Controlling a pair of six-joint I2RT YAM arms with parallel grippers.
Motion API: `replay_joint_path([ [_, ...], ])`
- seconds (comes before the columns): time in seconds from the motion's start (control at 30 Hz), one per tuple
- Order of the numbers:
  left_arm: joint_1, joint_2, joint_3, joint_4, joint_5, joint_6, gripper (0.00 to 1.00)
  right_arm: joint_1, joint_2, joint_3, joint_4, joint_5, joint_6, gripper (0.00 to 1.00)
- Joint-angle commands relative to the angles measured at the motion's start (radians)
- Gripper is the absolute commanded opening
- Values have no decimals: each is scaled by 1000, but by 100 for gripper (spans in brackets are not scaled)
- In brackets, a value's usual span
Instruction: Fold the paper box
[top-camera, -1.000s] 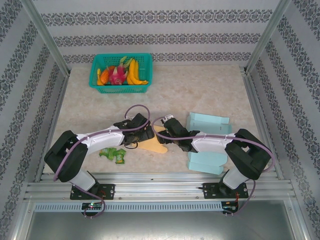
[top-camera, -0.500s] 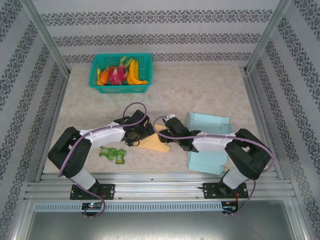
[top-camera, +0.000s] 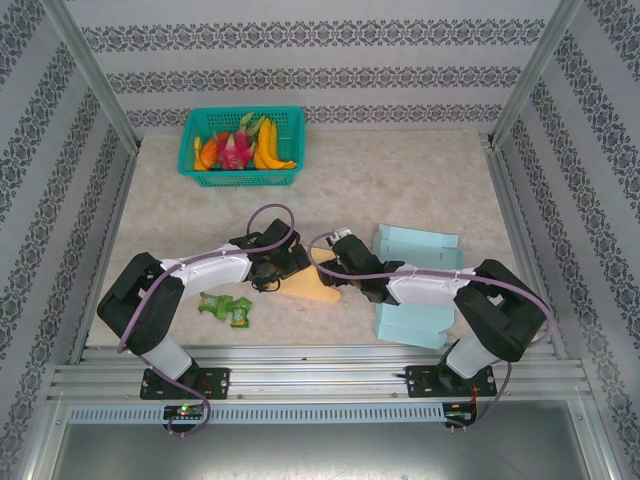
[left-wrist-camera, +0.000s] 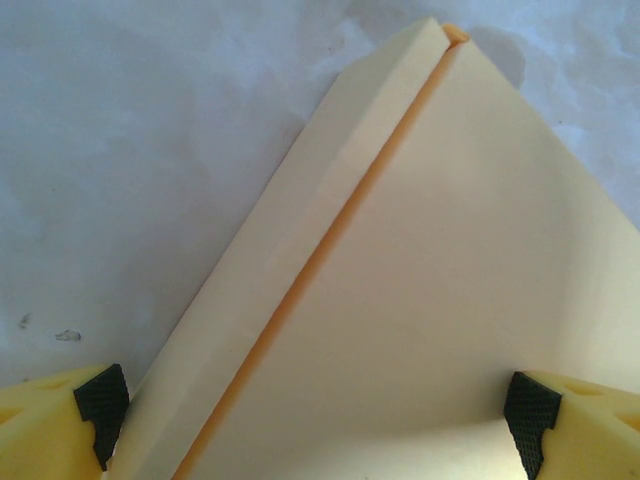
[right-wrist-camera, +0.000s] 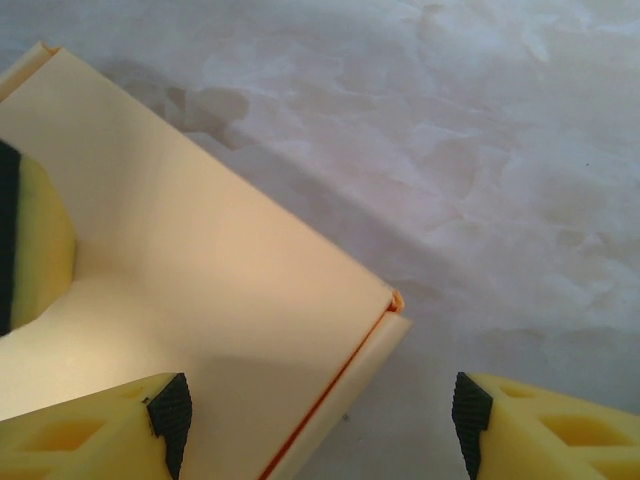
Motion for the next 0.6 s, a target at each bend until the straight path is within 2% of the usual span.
replay_joint_path([
  [0.0,8,43,-41,-84,-60,13,98,23,-75,-17,-53,12,25,71],
  [0.1,9,40,-43,-87,-70,15,98,36,-136,-39,-86,10,81,70],
  [0.17,9,39,-45,-87,-78,15,98,50,-186,-71,-81,-6,131,64],
  [0.33,9,42,-46,-79,-75,15,98,93,-261,-146,-65,-46,339,59],
  [0.57,9,38,-54,-70,-82,11,98,217,-263,-168,-54,-12,414,55],
])
